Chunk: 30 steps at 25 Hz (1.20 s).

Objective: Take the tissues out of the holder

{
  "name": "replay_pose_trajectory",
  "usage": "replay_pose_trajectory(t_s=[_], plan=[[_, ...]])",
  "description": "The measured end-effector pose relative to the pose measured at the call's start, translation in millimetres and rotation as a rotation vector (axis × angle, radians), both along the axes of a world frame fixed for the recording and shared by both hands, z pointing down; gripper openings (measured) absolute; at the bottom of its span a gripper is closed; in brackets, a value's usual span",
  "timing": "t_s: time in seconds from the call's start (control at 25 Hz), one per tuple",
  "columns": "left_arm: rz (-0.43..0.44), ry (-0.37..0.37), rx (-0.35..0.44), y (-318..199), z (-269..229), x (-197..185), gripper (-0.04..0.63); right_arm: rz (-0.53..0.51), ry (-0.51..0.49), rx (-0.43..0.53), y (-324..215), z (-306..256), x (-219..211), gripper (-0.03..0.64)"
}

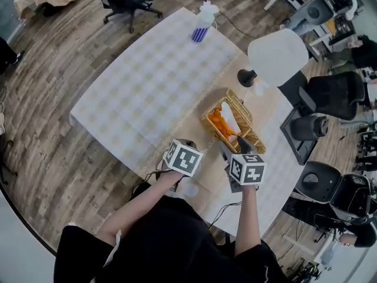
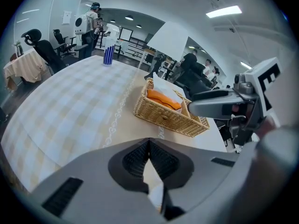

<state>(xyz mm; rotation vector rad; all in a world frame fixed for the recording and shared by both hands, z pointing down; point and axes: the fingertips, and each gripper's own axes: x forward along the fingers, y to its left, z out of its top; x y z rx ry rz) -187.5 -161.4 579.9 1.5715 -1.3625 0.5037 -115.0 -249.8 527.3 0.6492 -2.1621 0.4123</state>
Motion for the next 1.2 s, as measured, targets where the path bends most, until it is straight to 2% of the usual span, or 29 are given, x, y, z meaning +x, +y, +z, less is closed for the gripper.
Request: replay_pose_trajectory(t_s=[0.2,0.68,1.2], plan=[[-0.002,0.007,-0.007,-8,6,-8,0.000,-0.017,0.057,0.008,-27,9,-2,0.319],[-0.035,0.034,-0.053,-6,26,-24,0.000,-0.095,0.184,0.022,-68,42,-19,0.325],[-0.076,0.061,-0.088,-2,44,-34,0.000,-0.120,0.244,-0.093,-73,76,-25,0.324]])
